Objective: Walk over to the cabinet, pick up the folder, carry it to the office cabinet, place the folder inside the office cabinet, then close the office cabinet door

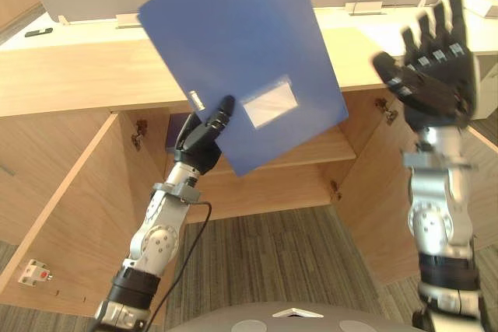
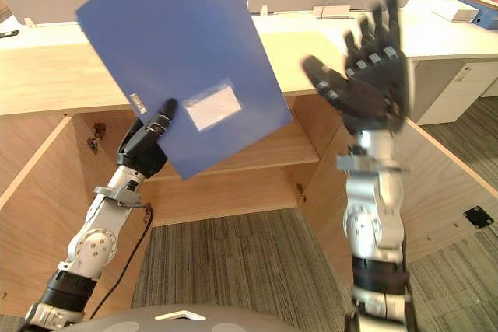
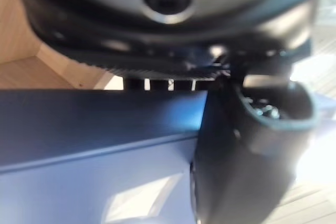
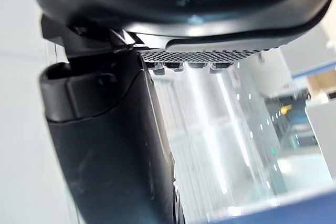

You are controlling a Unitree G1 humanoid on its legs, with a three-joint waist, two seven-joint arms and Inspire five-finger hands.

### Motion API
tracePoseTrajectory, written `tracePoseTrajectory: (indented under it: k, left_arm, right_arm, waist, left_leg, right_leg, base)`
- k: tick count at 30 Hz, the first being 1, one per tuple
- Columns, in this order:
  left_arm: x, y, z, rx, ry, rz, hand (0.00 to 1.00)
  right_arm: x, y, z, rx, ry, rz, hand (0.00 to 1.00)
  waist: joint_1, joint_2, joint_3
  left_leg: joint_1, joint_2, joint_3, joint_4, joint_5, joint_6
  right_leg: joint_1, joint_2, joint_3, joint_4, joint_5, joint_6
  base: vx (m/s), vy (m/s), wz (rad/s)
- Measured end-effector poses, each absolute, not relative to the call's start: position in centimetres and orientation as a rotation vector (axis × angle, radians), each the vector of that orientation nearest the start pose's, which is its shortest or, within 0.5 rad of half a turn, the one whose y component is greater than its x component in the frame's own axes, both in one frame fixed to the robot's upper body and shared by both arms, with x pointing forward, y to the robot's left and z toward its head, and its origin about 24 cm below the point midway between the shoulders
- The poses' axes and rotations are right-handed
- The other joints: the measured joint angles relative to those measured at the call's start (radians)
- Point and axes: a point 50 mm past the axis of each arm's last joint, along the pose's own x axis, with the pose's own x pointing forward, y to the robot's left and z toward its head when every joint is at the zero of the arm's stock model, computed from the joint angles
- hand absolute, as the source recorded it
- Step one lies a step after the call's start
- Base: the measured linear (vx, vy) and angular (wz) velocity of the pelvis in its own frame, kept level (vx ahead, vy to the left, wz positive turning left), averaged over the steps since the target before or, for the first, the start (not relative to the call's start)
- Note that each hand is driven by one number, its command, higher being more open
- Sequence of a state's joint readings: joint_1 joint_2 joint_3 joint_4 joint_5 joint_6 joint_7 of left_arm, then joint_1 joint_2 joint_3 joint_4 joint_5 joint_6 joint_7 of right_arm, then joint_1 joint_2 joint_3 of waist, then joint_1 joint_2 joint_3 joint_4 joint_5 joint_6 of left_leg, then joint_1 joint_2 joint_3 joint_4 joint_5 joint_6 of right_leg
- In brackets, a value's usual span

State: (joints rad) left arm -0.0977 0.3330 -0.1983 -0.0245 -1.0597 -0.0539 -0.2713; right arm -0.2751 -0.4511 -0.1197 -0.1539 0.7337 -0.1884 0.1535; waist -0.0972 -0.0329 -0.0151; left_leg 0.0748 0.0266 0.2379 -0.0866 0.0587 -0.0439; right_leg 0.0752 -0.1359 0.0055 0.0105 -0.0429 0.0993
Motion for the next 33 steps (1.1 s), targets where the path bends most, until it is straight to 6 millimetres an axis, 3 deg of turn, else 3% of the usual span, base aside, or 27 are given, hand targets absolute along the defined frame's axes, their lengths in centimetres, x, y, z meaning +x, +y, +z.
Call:
tracePoseTrajectory:
  k: [2,5,9,16,17,22,23,33]
  left_arm:
    - [27.3,14.8,8.0,-0.675,-0.091,-0.536,0.00]
    - [28.2,15.3,8.2,-0.624,-0.088,-0.582,0.00]
    - [29.0,16.2,8.4,-0.574,-0.081,-0.581,0.00]
    - [29.8,16.4,9.1,-0.556,-0.110,-0.595,0.00]
    - [30.0,16.4,9.4,-0.550,-0.118,-0.601,0.00]
    - [30.1,16.9,9.8,-0.522,-0.129,-0.601,0.00]
    - [30.1,17.1,9.8,-0.513,-0.127,-0.599,1.00]
    - [30.0,17.2,9.3,-0.434,-0.074,-0.655,1.00]
  right_arm:
    - [28.9,-21.1,19.9,0.182,-0.610,0.318,1.00]
    - [30.7,-19.5,18.7,0.173,-0.492,0.446,1.00]
    - [32.0,-18.9,17.2,0.156,-0.362,0.509,1.00]
    - [33.4,-18.7,18.4,0.068,-0.324,0.574,1.00]
    - [33.6,-18.7,18.7,0.059,-0.325,0.576,0.00]
    - [34.4,-18.2,18.7,0.039,-0.299,0.594,0.00]
    - [34.4,-18.0,18.6,0.029,-0.288,0.605,0.00]
    - [34.1,-17.4,17.2,0.027,-0.192,0.700,0.00]
  waist:
    - [0.010,-0.003,0.002]
    - [0.012,-0.006,0.004]
    - [0.013,-0.007,0.005]
    - [0.007,-0.007,0.005]
    - [0.006,-0.007,0.005]
    - [0.007,-0.005,0.006]
    - [0.008,-0.004,0.007]
    - [0.011,-0.014,0.013]
  left_leg:
    - [-0.003,0.000,-0.001,0.000,0.000,0.000]
    - [-0.012,-0.001,-0.011,0.000,0.002,0.002]
    - [-0.017,-0.001,-0.027,0.001,0.004,0.004]
    - [-0.024,0.001,-0.040,0.001,0.009,0.009]
    - [-0.028,0.001,-0.041,0.000,0.012,0.010]
    - [-0.032,0.002,-0.042,-0.004,0.021,0.009]
    - [-0.033,0.002,-0.042,-0.004,0.024,0.008]
    - [-0.037,0.003,-0.043,-0.002,0.030,0.007]
  right_leg:
    - [0.000,0.000,-0.001,-0.004,0.000,0.001]
    - [-0.001,0.000,-0.007,-0.012,0.003,0.001]
    - [0.000,0.000,-0.021,-0.013,0.005,0.001]
    - [-0.005,0.000,-0.030,-0.013,0.023,-0.001]
    - [-0.008,0.000,-0.030,-0.015,0.028,-0.003]
    - [-0.012,-0.001,-0.031,-0.030,0.039,-0.003]
    - [-0.012,0.001,-0.032,-0.030,0.040,-0.003]
    - [0.001,0.002,-0.037,-0.065,0.061,-0.003]
  base:
    - [0.00,-0.004,0.02]
    - [0.02,-0.015,0.08]
    - [0.02,-0.015,0.05]
    - [-0.02,-0.002,-0.01]
    - [-0.09,0.002,-0.03]
    - [-0.11,-0.008,-0.02]
    - [-0.07,-0.009,0.00]
    - [-0.01,-0.003,0.00]
